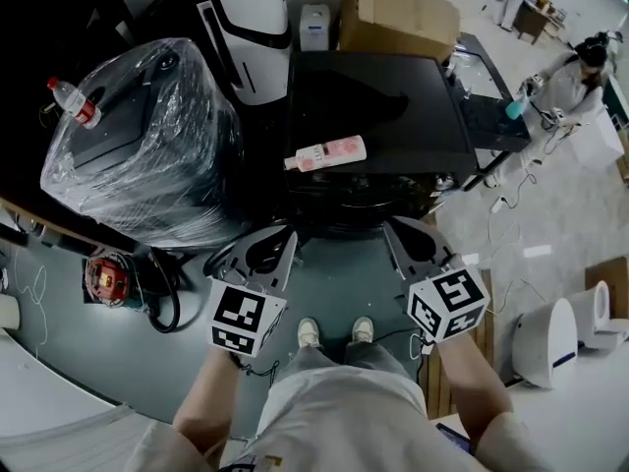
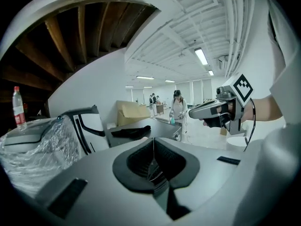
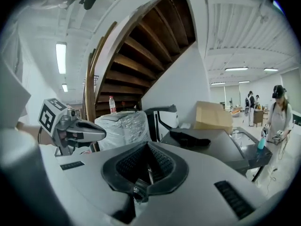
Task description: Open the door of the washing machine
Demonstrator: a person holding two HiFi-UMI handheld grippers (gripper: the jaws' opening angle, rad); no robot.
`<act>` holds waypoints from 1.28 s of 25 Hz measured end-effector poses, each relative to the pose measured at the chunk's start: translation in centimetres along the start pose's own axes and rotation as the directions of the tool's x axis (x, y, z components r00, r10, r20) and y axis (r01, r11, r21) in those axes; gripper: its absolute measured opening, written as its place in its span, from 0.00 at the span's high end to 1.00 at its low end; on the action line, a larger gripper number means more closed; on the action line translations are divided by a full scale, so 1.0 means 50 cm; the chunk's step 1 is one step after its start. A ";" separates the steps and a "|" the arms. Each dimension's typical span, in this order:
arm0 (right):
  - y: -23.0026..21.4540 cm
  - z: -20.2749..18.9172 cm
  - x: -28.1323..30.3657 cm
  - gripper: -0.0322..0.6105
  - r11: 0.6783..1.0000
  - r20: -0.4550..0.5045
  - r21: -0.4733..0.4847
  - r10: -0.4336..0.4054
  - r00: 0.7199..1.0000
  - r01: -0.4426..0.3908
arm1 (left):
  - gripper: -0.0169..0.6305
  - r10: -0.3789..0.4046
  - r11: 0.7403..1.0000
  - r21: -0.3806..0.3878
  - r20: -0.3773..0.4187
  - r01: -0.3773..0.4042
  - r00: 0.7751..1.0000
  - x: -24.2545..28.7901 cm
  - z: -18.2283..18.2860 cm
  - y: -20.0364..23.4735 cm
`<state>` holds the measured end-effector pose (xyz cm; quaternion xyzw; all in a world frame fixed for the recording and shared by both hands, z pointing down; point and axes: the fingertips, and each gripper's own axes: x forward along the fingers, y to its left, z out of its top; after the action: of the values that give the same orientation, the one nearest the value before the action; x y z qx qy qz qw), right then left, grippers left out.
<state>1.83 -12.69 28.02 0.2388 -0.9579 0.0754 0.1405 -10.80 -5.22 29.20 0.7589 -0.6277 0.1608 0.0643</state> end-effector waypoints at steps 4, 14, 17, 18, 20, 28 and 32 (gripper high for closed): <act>-0.024 0.066 -0.087 0.91 0.998 0.082 -0.053 -0.029 0.996 0.033 | 0.94 -0.005 0.999 0.051 0.101 0.000 0.995 0.000 0.107 -0.042; -0.041 0.202 -0.284 0.91 0.982 0.216 -0.148 -0.086 0.973 0.119 | 0.94 -0.070 0.996 0.072 0.292 0.051 0.954 -0.016 0.303 -0.157; -0.050 0.226 -0.321 0.91 0.977 0.255 -0.154 -0.108 0.961 0.150 | 0.94 -0.064 0.997 0.067 0.339 0.043 0.939 -0.032 0.329 -0.175; -0.052 0.230 -0.329 0.91 0.975 0.264 -0.155 -0.112 0.958 0.157 | 0.94 -0.062 0.997 0.070 0.349 0.040 0.935 -0.037 0.335 -0.179; -0.054 0.233 -0.341 0.91 0.974 0.275 -0.157 -0.116 0.954 0.164 | 0.94 -0.064 0.996 0.077 0.355 0.039 0.933 -0.045 0.342 -0.186; -0.046 0.244 -0.352 0.91 0.974 0.294 -0.168 -0.096 0.951 0.150 | 0.94 -0.045 0.996 0.091 0.359 0.013 0.932 -0.063 0.351 -0.184; -0.049 0.251 -0.348 0.91 0.973 0.304 -0.181 -0.084 0.949 0.144 | 0.94 -0.035 0.992 0.127 0.362 -0.012 0.931 -0.060 0.344 -0.174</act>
<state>14.82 -9.91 11.00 0.2870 -0.9553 -0.0664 0.0241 0.00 -5.82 12.95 0.7818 -0.6127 0.0569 -0.1005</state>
